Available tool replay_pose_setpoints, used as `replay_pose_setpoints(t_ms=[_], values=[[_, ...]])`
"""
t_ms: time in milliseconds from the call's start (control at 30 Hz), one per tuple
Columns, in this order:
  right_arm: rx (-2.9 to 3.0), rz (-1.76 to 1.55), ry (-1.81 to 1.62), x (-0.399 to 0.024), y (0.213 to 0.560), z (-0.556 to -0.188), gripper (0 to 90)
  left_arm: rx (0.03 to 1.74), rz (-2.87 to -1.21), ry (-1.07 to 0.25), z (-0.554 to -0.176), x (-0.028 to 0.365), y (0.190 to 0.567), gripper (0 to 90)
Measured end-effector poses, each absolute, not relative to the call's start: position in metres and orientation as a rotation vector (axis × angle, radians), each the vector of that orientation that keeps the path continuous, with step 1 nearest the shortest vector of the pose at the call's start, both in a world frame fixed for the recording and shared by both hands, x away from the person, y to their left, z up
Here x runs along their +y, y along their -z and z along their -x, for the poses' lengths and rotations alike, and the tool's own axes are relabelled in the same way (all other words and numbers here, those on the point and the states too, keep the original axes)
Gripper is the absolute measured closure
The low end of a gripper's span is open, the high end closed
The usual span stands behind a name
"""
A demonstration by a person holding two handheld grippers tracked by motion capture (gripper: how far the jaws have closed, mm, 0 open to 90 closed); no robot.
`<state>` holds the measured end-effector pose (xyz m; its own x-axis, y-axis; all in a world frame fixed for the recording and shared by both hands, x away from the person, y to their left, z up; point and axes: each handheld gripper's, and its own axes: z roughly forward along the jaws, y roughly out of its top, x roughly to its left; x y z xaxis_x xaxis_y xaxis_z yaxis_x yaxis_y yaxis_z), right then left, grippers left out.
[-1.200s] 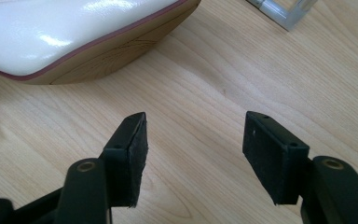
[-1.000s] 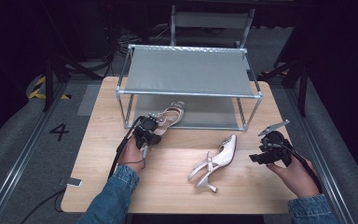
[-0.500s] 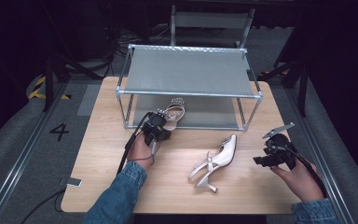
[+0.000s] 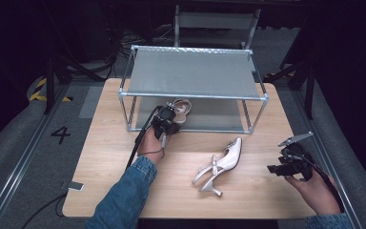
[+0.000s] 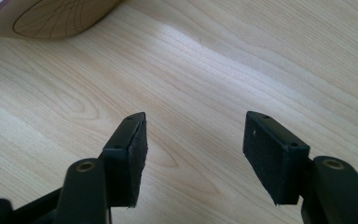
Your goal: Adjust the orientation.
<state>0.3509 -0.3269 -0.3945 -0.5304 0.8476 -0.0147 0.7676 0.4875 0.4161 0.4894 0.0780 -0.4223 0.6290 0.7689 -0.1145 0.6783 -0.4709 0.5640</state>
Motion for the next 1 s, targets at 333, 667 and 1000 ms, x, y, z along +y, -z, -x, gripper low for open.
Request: replay_pose_setpoints(t_ms=[333, 667, 1000], values=[[2.508, -1.415, -0.522, -0.331, 0.396, -0.345, 39.7, 1.111, -2.270, -0.217, -0.517, 0.070, 0.429, 80.1], [2.523, -1.403, -0.533, -0.326, 0.396, -0.344, 39.6, 0.975, -2.376, -0.338, -0.533, 0.066, 0.441, 79.8], [2.537, -1.377, -0.554, -0.319, 0.394, -0.347, 39.6, 1.070, -2.286, -0.205, -0.532, 0.069, 0.443, 63.5]])
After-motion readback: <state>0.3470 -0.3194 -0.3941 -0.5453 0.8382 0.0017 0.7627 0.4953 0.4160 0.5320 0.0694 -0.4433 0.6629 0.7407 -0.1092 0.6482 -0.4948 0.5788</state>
